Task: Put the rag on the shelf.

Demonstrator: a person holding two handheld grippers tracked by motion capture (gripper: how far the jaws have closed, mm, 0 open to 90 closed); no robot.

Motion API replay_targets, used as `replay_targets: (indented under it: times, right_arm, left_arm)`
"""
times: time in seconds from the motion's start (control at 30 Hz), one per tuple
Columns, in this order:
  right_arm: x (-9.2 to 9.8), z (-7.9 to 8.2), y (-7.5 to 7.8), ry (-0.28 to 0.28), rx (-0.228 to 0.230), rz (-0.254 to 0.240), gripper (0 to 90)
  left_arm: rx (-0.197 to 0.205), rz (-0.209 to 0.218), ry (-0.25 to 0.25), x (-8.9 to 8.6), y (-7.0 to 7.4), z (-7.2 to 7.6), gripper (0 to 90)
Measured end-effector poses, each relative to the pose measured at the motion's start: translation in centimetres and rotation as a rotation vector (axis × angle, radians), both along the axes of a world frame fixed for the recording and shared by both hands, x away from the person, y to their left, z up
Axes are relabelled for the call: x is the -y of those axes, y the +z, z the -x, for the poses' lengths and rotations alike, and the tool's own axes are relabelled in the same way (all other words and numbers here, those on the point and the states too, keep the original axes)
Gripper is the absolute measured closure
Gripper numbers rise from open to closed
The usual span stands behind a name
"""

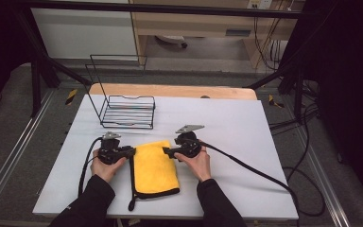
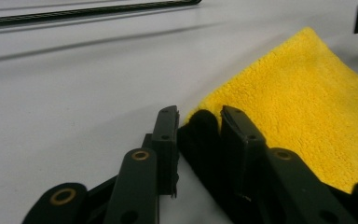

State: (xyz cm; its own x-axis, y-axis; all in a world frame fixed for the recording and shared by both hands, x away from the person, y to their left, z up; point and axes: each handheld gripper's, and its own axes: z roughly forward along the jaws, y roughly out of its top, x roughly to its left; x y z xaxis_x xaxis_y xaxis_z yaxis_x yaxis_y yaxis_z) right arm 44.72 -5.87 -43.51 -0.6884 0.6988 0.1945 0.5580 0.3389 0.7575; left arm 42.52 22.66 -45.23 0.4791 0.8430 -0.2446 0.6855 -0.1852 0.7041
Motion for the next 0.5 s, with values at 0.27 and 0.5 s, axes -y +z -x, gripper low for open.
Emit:
replay_targets:
  times: [0.27, 0.5]
  right_arm:
    - [-1.1, -1.8, -1.1, -0.021, -0.031, 0.041, 55.6]
    - [-1.1, -2.2, -1.6, -0.011, -0.083, 0.034, 64.4]
  left_arm:
    - [0.004, -0.005, -0.016, 0.1, 0.0, 0.1, 74.8]
    - [0.032, -0.029, -0.018, 0.4, -0.1, 0.3, 74.1]
